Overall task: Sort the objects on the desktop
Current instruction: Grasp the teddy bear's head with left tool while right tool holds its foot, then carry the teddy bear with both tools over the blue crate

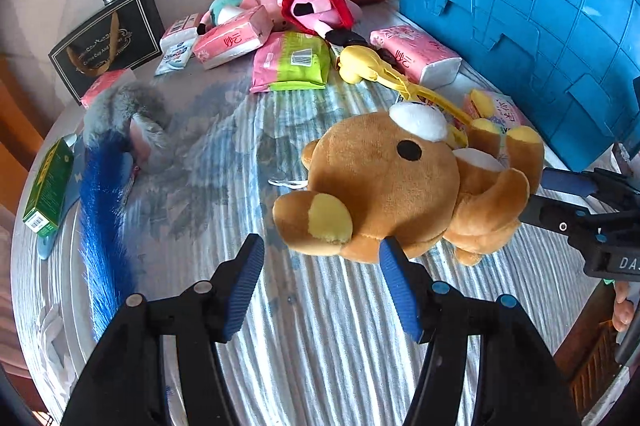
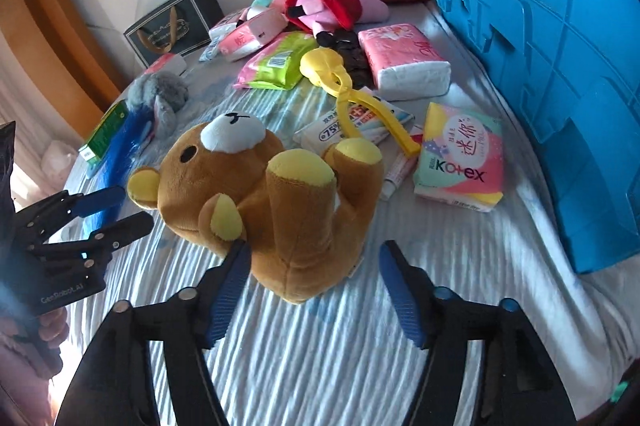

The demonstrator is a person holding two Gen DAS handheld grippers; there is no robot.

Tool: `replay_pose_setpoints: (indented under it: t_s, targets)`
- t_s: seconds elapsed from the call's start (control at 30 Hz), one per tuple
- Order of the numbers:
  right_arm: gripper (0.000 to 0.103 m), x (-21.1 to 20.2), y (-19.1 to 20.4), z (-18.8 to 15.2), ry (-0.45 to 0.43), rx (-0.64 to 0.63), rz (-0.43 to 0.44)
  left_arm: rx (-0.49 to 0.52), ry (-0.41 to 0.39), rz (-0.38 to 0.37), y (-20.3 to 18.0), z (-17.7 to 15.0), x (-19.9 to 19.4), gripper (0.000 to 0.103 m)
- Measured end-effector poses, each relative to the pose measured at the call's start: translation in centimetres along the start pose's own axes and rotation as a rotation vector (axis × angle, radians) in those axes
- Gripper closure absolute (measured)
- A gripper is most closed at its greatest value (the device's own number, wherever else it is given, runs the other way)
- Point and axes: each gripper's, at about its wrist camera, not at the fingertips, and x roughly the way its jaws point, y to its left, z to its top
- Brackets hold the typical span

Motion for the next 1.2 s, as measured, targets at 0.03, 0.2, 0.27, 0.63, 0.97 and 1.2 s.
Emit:
replay_pose_setpoints:
  t_s: [0.03,0.2,0.27,0.63,0.97,1.2]
  targets:
    - [0.027,0.0,-0.2,0.2,0.001,0.001,0.004,-0.001,0.004,-0.002,-0.1,0.1,0.1,0.044]
    - [0.006,0.1,-0.2,0.9,0.002,0.023,0.007,0.041,0.006,-0.021,-0.5,0.6,0.6,0.044]
    - [0.0,0.2,0.0,0.7,0.001,0.048,0.02,0.054,0.005,-0.035,-0.4,0.8,0.7,0.044]
    - [0.0,1.2,1.3,1.2,0.015,0.148,0.013,0.143,0.015,-0.04,-2.0,1.8,0.6,0.035]
    - [0.0,4.4,0.3,1.8,0.073,0.214,-0.026,0.181,-0.012,-0.044,-3.0,3.4,2.1,0.017]
    - [0.0,5.1,-0.8,1.9,0.069,0.256,-0.021,0.109,0.03,-0.162,-2.1,3.6,3.7,0.015]
